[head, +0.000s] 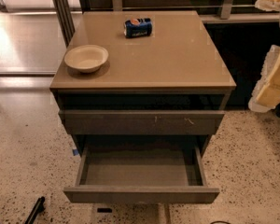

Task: Close middle drawer

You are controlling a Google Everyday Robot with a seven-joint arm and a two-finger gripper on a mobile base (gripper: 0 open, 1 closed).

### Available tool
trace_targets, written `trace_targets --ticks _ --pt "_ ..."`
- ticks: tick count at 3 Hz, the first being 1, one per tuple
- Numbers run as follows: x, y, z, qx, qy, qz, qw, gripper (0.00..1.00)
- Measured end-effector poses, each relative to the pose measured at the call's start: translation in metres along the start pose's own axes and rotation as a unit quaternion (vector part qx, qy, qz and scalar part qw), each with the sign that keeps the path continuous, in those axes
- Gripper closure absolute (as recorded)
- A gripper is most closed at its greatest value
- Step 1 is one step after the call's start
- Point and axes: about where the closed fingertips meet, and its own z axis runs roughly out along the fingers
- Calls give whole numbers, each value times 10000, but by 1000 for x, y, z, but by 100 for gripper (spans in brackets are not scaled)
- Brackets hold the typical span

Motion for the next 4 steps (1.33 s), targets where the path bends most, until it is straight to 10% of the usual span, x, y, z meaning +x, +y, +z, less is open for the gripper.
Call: trace_targets --ticks 2,4 --pt "8 7 20 17 -177 254 9995 0" --pt "29 26 108 -257 -604 1122 9915 0"
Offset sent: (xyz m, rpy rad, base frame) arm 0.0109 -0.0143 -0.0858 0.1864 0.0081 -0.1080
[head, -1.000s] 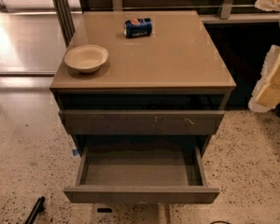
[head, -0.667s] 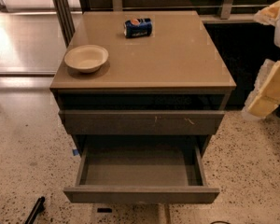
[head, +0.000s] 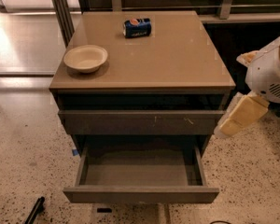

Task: Close middle drawer

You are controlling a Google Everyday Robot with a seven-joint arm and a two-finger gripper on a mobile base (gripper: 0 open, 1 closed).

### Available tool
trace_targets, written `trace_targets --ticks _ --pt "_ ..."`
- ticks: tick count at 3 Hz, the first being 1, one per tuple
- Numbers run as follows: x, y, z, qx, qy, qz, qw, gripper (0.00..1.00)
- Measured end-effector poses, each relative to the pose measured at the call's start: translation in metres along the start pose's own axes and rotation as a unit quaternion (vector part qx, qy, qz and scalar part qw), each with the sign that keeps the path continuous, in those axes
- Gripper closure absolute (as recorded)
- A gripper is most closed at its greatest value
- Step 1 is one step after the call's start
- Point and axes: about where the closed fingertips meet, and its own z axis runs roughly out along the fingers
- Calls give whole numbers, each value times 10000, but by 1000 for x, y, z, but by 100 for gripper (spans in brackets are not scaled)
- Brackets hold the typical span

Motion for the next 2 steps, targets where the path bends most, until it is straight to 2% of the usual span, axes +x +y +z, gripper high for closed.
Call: trace_targets --ticks 1,2 --pt "1 0 1 -7 6 8 10000 0" --pt "11 12 13 -140 -58 213 9997 0"
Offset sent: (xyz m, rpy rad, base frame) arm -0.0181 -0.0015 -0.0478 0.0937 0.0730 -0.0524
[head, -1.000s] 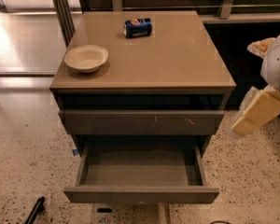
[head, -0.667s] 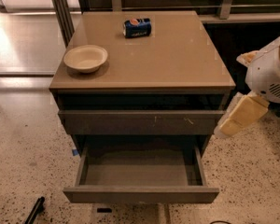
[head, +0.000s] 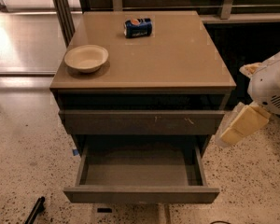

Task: Close middle drawer

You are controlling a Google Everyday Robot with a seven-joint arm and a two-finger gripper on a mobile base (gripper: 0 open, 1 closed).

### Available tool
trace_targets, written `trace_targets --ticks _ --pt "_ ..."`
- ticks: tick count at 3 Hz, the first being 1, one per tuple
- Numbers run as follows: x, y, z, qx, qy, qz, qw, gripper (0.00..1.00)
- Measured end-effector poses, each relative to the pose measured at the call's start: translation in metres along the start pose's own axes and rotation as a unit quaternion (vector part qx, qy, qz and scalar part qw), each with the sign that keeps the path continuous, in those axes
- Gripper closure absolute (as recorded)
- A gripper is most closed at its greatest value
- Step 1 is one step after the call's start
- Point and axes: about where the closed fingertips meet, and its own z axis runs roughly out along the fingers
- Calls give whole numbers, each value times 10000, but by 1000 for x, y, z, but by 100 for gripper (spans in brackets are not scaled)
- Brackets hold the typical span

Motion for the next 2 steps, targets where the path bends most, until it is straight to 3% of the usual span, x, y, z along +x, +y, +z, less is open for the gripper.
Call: trace_targets --ticks 1,2 --pt "20 29 21 -14 -210 692 9974 0" --pt "53 64 81 -140 -234 1439 9892 0"
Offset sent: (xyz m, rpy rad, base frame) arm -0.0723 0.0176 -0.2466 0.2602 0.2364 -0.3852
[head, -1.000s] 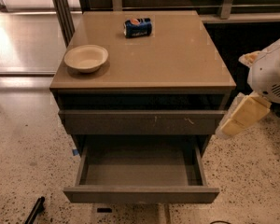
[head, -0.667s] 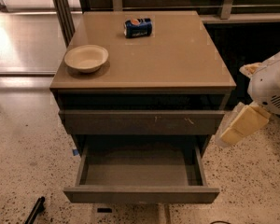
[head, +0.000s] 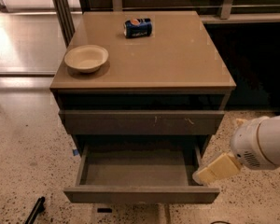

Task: Close middle drawer

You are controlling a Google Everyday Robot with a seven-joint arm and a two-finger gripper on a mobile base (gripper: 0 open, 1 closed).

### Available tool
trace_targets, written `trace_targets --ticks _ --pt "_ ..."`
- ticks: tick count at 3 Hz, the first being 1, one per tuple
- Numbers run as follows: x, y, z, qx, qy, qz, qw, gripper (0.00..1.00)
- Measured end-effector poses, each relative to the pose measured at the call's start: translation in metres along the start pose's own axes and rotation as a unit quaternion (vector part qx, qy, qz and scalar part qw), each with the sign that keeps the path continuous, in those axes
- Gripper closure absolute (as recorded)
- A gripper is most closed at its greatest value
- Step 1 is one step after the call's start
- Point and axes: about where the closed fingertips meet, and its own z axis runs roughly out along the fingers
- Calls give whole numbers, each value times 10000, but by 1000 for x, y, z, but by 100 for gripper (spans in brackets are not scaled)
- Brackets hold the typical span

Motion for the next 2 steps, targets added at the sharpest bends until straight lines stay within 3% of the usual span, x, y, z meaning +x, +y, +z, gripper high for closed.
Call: trace_targets --ticks 1,2 --pt "25 11 19 -29 139 96 9999 19" --pt "25 11 19 -30 139 96 9999 42"
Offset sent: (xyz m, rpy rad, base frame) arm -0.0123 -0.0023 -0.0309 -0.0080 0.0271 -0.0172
